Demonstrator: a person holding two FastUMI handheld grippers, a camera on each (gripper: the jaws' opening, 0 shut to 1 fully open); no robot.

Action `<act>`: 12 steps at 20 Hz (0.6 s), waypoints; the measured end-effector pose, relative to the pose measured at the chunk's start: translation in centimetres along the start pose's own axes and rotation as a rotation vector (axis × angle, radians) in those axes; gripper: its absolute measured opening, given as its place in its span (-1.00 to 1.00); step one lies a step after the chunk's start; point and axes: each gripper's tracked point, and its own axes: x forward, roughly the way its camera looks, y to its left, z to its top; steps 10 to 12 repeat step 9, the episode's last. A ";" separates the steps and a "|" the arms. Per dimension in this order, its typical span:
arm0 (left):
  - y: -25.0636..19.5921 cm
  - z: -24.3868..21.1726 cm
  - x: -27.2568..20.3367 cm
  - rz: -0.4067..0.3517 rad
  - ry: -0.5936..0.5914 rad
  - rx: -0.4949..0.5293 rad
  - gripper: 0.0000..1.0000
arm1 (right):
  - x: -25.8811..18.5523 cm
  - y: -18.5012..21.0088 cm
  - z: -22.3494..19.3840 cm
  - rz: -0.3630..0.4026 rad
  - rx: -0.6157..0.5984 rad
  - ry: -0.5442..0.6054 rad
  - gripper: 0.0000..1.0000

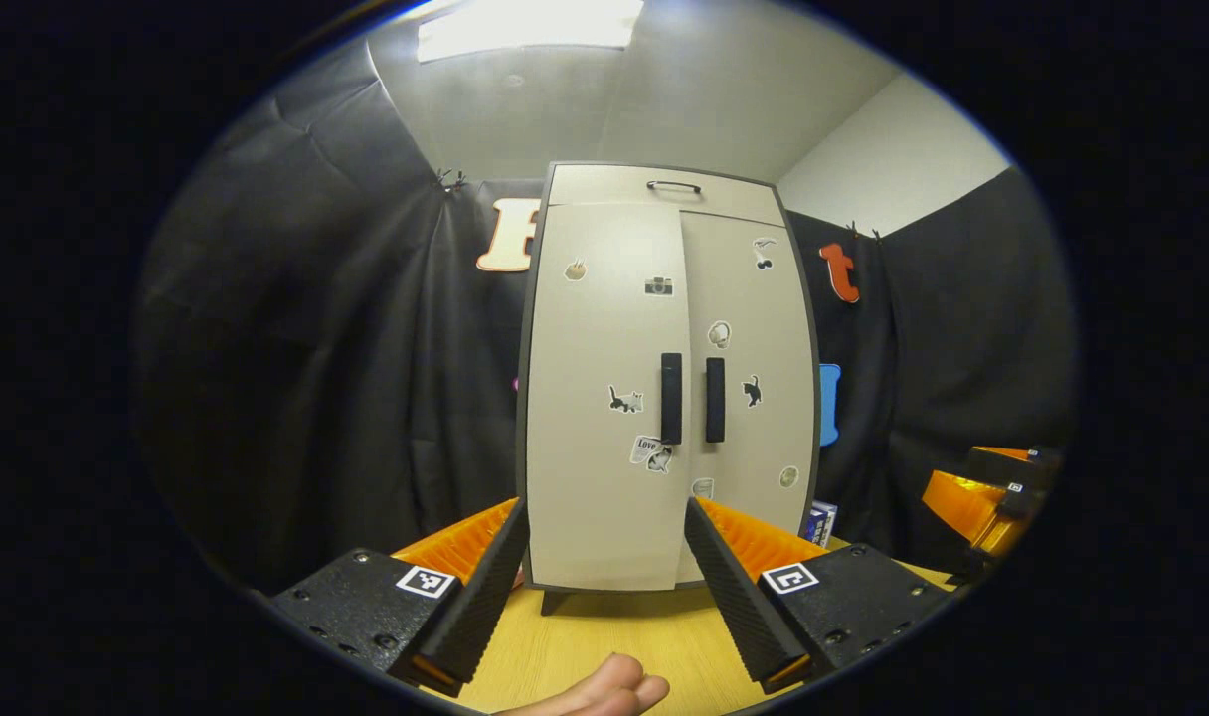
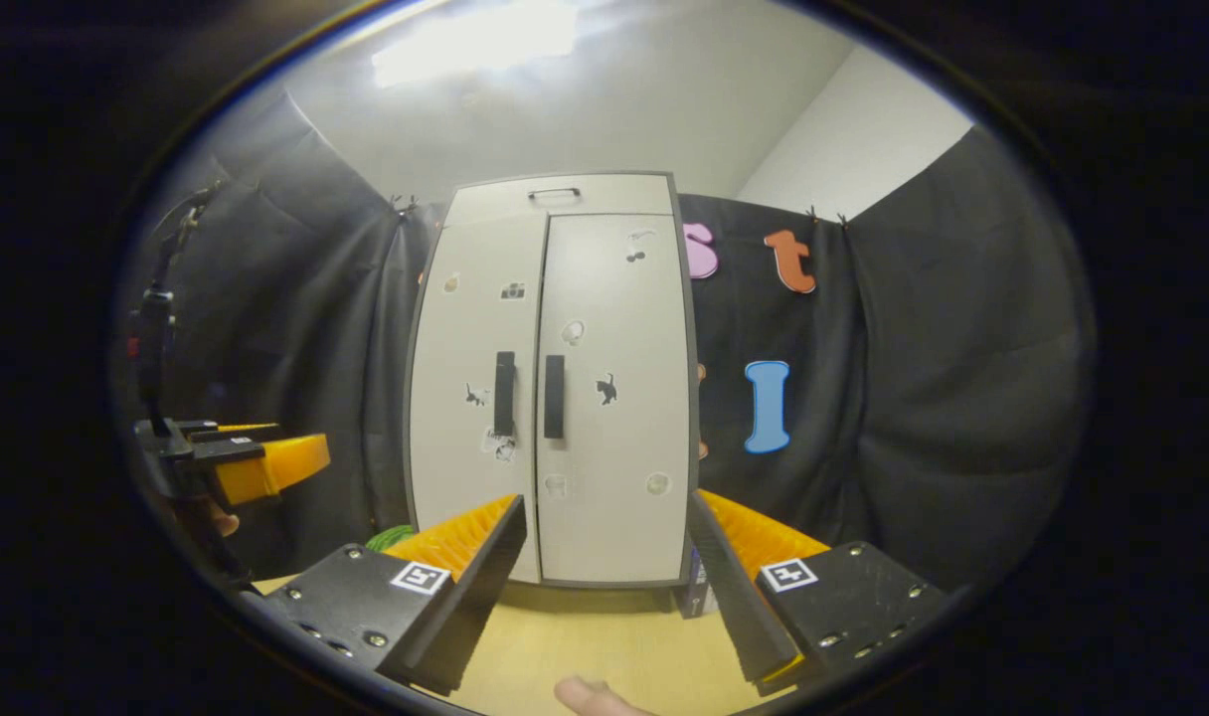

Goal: Grab one shoe with the right hand and put it into the shoe cabinet, grab the other shoe with the left hand and put it into the shoe cabinet; then close the right door with the right hand and the left door with the left hand.

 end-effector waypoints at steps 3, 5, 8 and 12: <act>-1.1 0.4 -0.3 -0.015 -0.013 -0.004 0.93 | -0.8 -0.6 0.3 0.000 0.002 -0.013 0.96; -1.4 0.2 -0.3 -0.009 -0.007 -0.006 0.93 | -1.2 -1.3 0.3 -0.003 0.009 -0.023 0.96; -2.3 -0.1 0.0 -0.011 0.002 0.000 0.92 | -1.9 -2.5 0.7 -0.016 0.014 -0.044 0.96; -2.9 -0.3 0.1 -0.021 0.005 -0.006 0.93 | -2.2 -3.0 0.7 -0.026 0.016 -0.049 0.96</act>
